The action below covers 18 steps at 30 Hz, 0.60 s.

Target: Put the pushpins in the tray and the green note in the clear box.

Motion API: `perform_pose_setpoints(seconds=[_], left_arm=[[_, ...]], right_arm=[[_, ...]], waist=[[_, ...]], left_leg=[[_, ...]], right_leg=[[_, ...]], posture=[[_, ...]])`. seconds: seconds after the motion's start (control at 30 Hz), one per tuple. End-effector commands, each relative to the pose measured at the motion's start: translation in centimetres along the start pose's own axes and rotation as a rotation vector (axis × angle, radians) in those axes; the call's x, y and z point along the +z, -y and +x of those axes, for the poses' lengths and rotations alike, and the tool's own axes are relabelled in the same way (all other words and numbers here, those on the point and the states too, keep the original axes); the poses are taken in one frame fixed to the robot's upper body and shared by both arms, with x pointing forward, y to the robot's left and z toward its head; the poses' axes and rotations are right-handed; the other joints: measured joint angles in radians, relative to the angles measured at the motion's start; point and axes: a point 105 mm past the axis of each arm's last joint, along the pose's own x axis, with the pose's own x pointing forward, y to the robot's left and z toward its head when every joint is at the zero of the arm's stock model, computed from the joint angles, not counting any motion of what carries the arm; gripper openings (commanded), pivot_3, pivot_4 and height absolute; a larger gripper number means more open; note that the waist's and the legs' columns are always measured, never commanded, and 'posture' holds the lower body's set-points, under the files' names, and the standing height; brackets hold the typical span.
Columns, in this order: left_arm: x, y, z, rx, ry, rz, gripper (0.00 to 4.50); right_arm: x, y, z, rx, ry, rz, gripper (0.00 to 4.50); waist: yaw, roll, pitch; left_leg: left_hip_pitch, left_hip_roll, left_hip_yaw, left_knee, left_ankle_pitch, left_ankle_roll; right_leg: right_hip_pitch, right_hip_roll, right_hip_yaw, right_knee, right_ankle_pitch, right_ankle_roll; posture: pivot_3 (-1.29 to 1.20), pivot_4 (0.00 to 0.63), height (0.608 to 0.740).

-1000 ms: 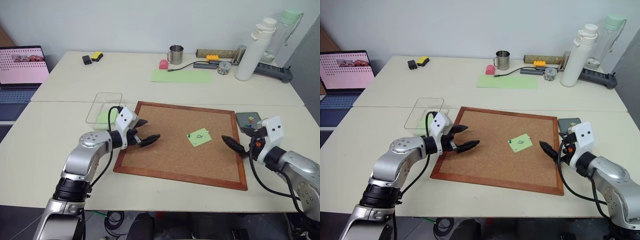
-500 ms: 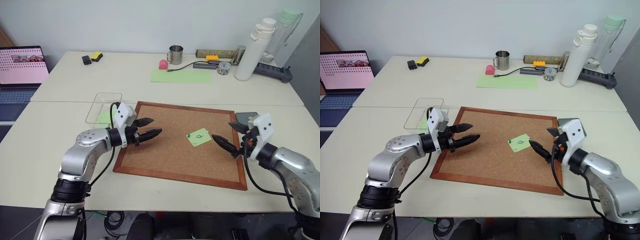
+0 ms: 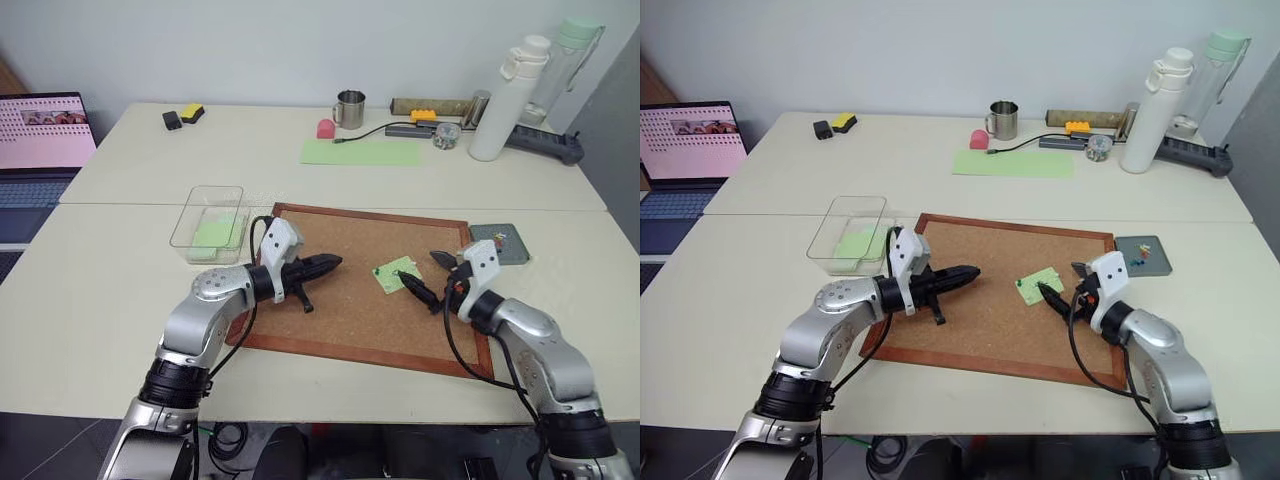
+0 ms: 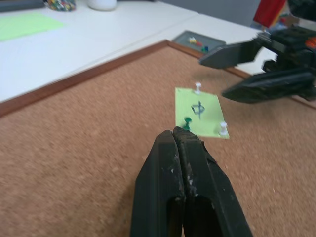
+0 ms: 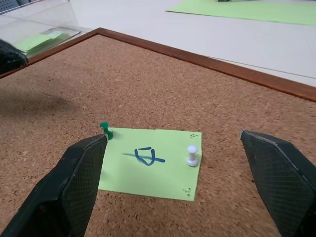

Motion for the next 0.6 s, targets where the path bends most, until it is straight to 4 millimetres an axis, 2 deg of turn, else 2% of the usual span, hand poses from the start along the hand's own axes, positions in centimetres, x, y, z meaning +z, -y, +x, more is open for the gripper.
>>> perform_pose_setpoints(seconds=[0.03,0.27,0.43,0.6], left_arm=[[-0.4,0.5,0.3,-0.018,-0.002,0.009,0.05],[-3.5,0.6,0.9,-0.010,-0.119,-0.014,0.05],[-4.0,0.7,1.0,-0.017,-0.135,-0.018,0.05],[-3.7,0.7,1.0,-0.017,-0.125,-0.021,0.00]], right_arm=[[0.8,0.1,0.7,-0.008,0.042,-0.032,4.50],[0.4,0.3,1.4,-0.029,0.033,-0.018,4.50],[0.1,0.1,1.6,-0.025,0.028,-0.006,4.50],[0.1,0.2,1.8,-0.028,0.033,0.001,3.56]], waist=[[0.001,0.000,0.000],[0.001,0.000,0.000],[0.002,0.001,-0.001],[0.002,0.001,-0.001]], left_leg=[[0.000,0.000,0.000,0.000,0.000,0.000],[0.000,0.000,0.000,0.000,0.000,0.000],[0.000,0.000,0.000,0.000,0.000,0.000],[0.000,0.000,0.000,0.000,0.000,0.000]], right_leg=[[0.000,0.000,0.000,0.000,0.000,0.000],[0.000,0.000,0.000,0.000,0.000,0.000],[0.000,0.000,0.000,0.000,0.000,0.000],[0.001,0.000,0.000,0.000,0.000,0.000]], posture=[[0.00,0.150,0.740],[0.00,0.150,0.740],[0.00,0.150,0.740],[0.00,0.150,0.740]])
